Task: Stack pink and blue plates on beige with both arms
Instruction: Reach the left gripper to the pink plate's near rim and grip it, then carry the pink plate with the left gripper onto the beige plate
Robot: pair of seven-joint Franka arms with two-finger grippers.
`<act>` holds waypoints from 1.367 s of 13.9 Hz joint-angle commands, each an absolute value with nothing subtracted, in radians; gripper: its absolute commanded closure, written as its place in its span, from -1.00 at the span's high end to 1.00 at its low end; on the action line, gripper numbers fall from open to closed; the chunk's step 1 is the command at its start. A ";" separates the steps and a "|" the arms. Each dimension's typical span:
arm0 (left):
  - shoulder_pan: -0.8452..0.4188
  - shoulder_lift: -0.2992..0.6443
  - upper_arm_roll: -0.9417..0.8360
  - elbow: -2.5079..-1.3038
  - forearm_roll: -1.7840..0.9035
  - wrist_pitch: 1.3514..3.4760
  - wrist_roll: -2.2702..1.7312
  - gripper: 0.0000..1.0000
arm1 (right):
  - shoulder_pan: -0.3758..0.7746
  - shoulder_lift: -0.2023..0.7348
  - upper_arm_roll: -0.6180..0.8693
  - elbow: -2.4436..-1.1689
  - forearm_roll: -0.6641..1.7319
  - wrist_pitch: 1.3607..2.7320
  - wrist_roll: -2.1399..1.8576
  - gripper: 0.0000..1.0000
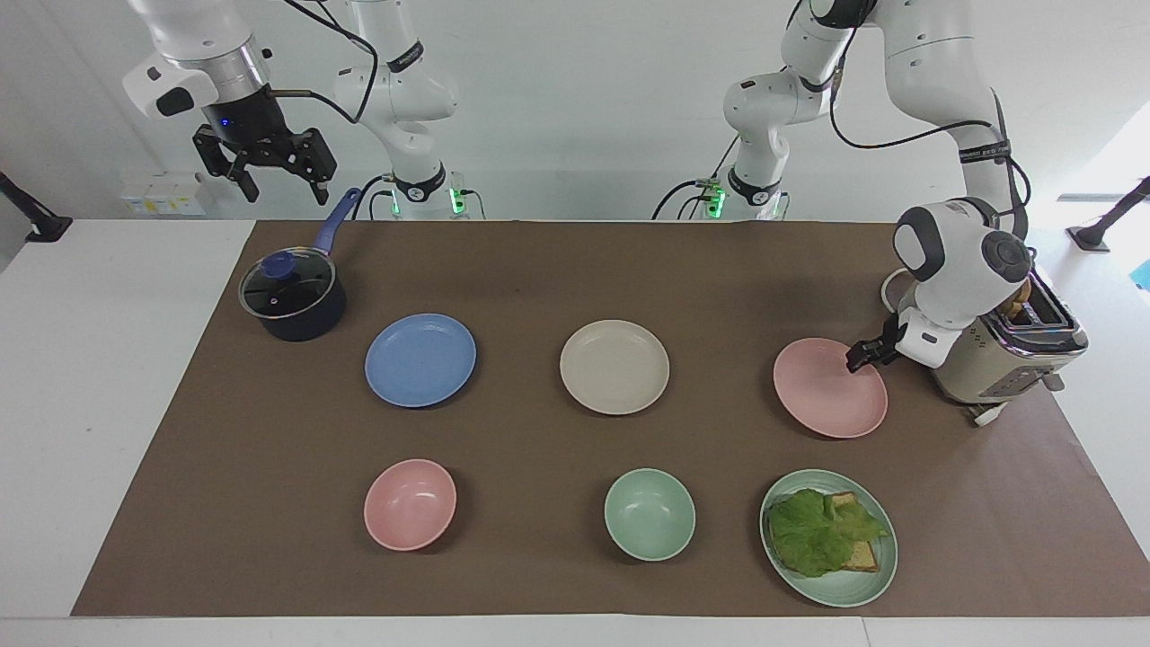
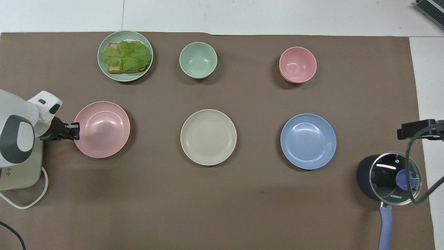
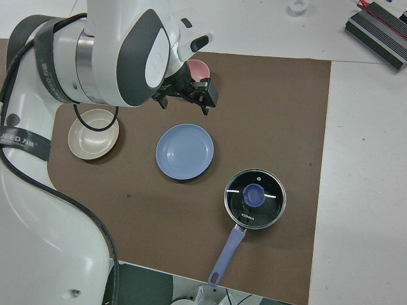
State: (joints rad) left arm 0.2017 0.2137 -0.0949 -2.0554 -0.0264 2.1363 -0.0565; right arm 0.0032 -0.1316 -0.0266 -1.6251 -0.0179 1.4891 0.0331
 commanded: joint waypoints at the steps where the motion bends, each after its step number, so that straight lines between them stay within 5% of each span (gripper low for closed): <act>1: 0.190 0.204 -0.101 -1.952 -0.054 1.972 -0.051 -1.00 | -0.002 -0.152 -0.028 -1.649 0.002 1.503 0.012 1.00; 7: 0.146 0.189 -0.112 -1.842 -0.268 1.801 -0.058 -1.00 | -0.002 -0.152 -0.028 -1.651 0.002 1.503 0.012 1.00; 19: -0.305 0.161 -0.112 -1.913 -0.365 2.025 -0.454 -1.00 | -0.002 -0.152 -0.028 -1.651 0.002 1.502 0.011 1.00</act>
State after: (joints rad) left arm -0.2570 0.1904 -0.1306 -1.8547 -0.3471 1.9604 -0.4154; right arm 0.0032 -0.1316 -0.0266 -1.6254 -0.0179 1.4891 0.0331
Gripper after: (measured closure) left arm 0.947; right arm 0.000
